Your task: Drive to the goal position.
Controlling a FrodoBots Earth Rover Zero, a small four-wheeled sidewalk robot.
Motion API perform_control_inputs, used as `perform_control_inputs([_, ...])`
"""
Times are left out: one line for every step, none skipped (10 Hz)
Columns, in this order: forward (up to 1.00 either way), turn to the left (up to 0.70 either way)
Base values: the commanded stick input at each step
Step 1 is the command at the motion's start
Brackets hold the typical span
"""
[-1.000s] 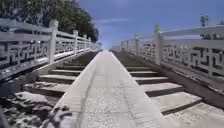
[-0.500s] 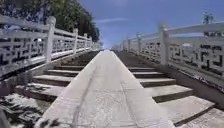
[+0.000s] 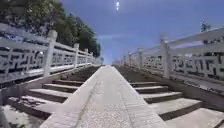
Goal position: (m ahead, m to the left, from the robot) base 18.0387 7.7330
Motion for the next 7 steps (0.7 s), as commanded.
perform_control_inputs([0.45, 0.0])
perform_control_inputs([0.45, 0.27])
perform_control_inputs([0.45, 0.22])
perform_control_inputs([0.45, 0.08])
perform_control_inputs([0.45, 0.0])
perform_control_inputs([0.45, 0.0])
perform_control_inputs([0.45, 0.0])
